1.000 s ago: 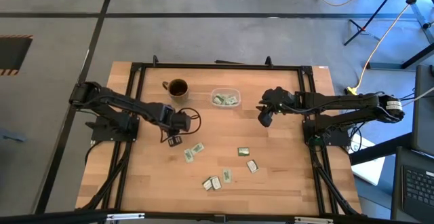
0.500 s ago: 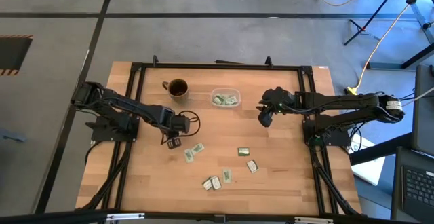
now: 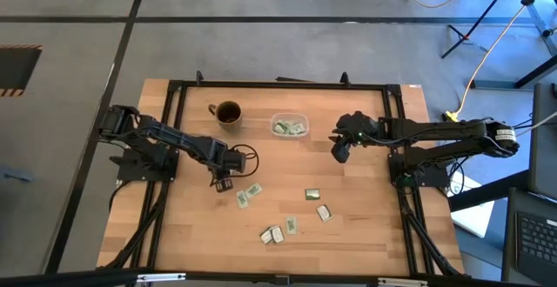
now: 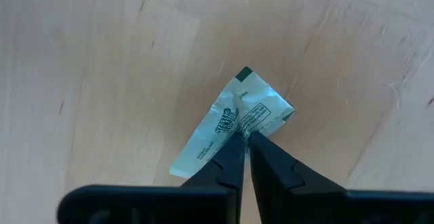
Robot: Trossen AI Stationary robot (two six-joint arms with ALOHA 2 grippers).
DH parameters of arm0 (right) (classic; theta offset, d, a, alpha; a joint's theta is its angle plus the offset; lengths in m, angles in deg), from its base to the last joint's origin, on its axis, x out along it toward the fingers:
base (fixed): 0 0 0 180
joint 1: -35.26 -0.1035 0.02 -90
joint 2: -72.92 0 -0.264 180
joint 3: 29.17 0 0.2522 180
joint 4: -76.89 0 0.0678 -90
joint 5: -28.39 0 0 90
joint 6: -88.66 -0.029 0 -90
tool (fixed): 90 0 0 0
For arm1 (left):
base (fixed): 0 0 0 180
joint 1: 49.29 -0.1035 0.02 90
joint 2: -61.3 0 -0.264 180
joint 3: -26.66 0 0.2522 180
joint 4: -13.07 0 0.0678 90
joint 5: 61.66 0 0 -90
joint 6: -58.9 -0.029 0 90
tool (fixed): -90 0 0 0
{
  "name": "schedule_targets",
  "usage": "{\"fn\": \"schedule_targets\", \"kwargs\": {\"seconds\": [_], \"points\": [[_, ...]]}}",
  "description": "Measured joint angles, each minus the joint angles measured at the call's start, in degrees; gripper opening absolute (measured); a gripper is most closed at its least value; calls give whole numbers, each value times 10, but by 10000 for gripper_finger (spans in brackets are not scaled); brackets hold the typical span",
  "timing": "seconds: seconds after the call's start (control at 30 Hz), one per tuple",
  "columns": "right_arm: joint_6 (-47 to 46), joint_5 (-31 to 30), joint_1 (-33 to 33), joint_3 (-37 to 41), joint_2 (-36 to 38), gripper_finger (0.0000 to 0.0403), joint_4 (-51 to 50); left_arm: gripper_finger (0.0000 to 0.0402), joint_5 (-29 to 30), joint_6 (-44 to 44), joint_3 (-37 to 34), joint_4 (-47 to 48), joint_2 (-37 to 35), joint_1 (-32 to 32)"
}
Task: Pick and place Stevia / Truvia into bins
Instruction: Put the stevia packet into the transparent container
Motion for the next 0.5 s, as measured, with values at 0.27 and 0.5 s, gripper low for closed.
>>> {"fn": "schedule_targets", "kwargs": {"seconds": [0.27, 0.5], "points": [[0, 0, 0, 0, 0, 147, 0, 3, 0, -3, -1, 0, 1, 0], [1, 0, 0, 0, 0, 147, 0, 3, -1, -23, 28, 23, -3, 0]]}}
